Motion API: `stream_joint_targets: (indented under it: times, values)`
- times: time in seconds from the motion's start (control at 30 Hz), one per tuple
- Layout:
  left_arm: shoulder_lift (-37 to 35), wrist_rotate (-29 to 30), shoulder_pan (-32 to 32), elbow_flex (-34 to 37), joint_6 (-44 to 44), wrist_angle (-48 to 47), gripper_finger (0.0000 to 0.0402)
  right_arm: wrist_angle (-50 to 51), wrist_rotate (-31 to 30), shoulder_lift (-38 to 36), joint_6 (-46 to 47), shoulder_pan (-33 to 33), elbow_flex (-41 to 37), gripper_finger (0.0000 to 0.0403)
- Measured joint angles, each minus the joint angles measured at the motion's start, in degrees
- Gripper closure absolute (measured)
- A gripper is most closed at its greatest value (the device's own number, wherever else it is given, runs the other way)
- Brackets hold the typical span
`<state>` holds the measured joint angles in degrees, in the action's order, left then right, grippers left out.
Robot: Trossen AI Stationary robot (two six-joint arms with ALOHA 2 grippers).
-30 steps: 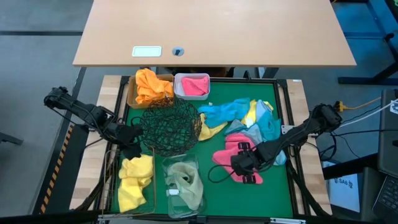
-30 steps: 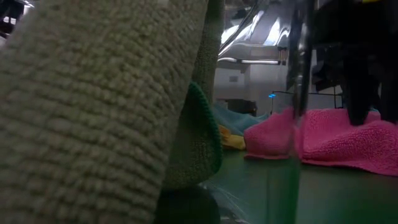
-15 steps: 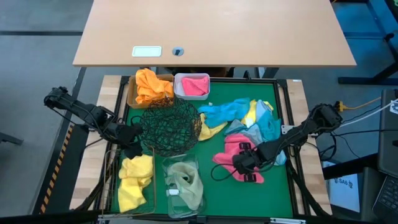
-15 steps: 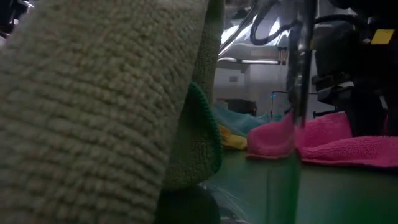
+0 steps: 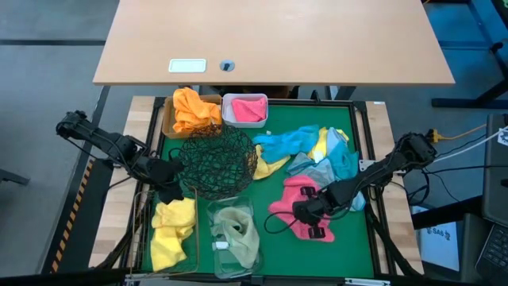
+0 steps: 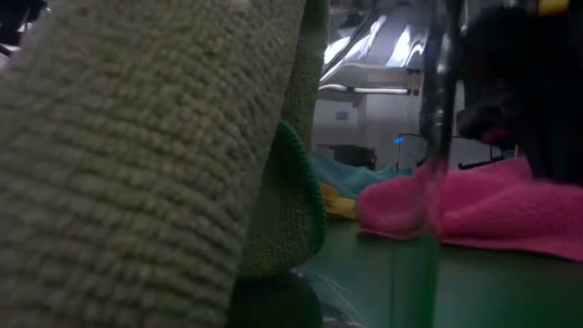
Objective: Sort microfiber towel by color & place in baskets
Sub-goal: Put the pink microfiber towel into the white bin
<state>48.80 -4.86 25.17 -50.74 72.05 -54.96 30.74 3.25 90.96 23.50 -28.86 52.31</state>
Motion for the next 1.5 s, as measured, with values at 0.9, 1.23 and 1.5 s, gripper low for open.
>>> stream_joint_targets:
  times: [0.9, 1.23, 1.5]
  values:
    - [0.3, 20.71, -0.02, 0.0, -23.24, 13.34, 0.0282, 28.11, -21.71, -0.15, -19.51, 6.35, 55.98, 0.0398]
    - [8.07, 26.83, -0.02, 0.0, -38.8, 27.05, 0.0282, 28.24, -21.71, -0.15, -19.53, 12.86, 59.17, 0.0398]
    - [19.11, 33.3, -0.02, -0.01, -56.56, 44.49, 0.0282, 28.09, -21.71, -0.15, -19.53, 13.52, 59.17, 0.0398]
